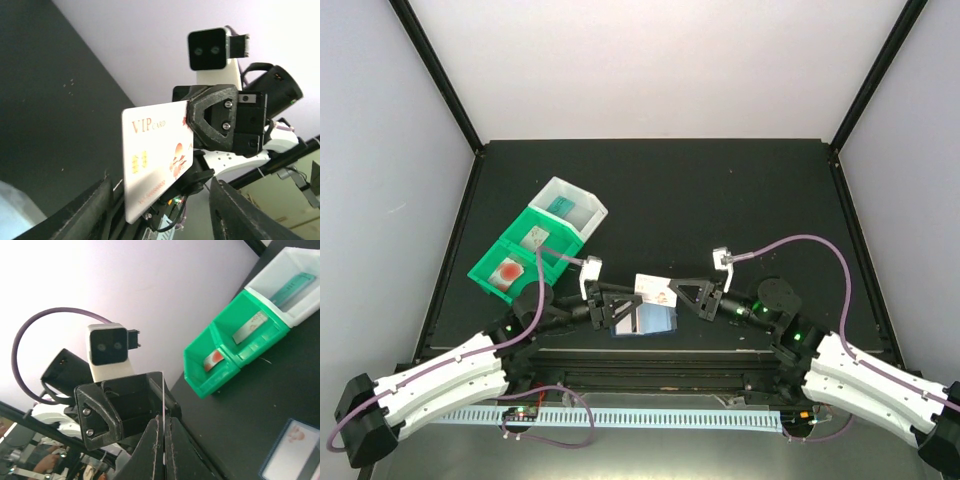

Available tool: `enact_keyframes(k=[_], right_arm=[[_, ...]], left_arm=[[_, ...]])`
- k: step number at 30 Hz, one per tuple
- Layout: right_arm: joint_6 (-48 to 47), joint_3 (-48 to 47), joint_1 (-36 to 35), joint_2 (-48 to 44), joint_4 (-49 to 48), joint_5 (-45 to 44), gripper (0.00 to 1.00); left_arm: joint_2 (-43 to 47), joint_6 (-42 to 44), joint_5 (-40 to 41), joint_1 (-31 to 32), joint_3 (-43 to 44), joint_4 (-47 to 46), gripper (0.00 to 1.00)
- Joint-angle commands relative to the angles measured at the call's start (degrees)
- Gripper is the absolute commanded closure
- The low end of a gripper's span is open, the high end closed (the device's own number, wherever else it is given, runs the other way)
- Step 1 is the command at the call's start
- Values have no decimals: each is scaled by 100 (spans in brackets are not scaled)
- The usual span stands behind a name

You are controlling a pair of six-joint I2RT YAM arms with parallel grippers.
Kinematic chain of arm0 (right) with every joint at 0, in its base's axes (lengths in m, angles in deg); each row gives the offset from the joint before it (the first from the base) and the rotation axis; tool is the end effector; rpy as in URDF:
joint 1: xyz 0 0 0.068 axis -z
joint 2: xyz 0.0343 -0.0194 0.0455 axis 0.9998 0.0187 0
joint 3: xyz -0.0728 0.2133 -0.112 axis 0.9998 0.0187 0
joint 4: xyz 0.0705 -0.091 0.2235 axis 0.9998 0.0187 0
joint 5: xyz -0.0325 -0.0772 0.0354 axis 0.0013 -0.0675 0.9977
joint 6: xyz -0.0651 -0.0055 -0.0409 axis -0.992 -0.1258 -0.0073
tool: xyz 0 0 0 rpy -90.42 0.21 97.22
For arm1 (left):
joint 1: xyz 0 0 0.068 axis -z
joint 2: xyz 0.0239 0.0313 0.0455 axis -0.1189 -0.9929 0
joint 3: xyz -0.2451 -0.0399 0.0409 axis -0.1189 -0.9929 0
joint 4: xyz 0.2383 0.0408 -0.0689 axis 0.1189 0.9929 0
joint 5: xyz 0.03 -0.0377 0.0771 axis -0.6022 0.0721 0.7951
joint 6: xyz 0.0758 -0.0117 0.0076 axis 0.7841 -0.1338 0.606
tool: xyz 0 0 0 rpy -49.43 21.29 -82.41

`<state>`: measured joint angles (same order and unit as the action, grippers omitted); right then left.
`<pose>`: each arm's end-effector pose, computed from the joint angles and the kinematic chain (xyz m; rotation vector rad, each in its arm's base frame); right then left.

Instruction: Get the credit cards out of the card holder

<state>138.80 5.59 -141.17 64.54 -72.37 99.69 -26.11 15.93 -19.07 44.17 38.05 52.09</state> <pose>0.1115 0.1732 0.2444 -0.2403 1.8490 1.5820 0.1072 -0.1701 0.2292 0.3712 1.8500 -1.5767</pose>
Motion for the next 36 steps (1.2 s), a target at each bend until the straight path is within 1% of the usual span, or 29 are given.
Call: enact_keyframes(k=[1,4,7,8,9,15,18,21,24,26,29,33,34,36], right_arm=[[273,73,22,-143,-692,168,99],[275,99,22,-131,-654,115,99],[352,156,22,-107,-711,102,99],[367,167,24,-98,-725,102,99],[368,176,29,-82,-727,87,99],[303,154,22,-60,-581,-54,99],[254,138,26,-60,-418,-194,93],[229,96,22,-36,-293,-229,82],[240,72,22,-35,-180,-253,66],[199,74,23,-46,-64,-293,53],[158,64,22,-45,192,-390,28],[104,27,22,-77,408,-424,4],[71,-3,26,-98,515,-441,0],[-13,-76,23,-108,778,-522,0]], left_arm=[[-63,-493,-455,-54,35,-763,54],[-33,-598,-409,-55,-56,-873,70],[12,-766,-295,-59,-219,-1085,85],[21,-784,-266,-63,-245,-1110,93],[25,-793,-234,-74,-271,-1106,98],[90,-735,-161,-151,-339,-943,98],[240,-774,18,-176,-480,-950,98],[442,-678,239,-194,-513,-691,98],[673,-596,546,-192,-557,-356,98],[850,-585,712,-205,-609,-244,98],[1119,-521,1057,-213,-632,64,98],[1377,-510,1603,-221,-640,591,98],[1416,-500,1733,-222,-640,700,98],[1547,-471,2018,-229,-640,897,98]])
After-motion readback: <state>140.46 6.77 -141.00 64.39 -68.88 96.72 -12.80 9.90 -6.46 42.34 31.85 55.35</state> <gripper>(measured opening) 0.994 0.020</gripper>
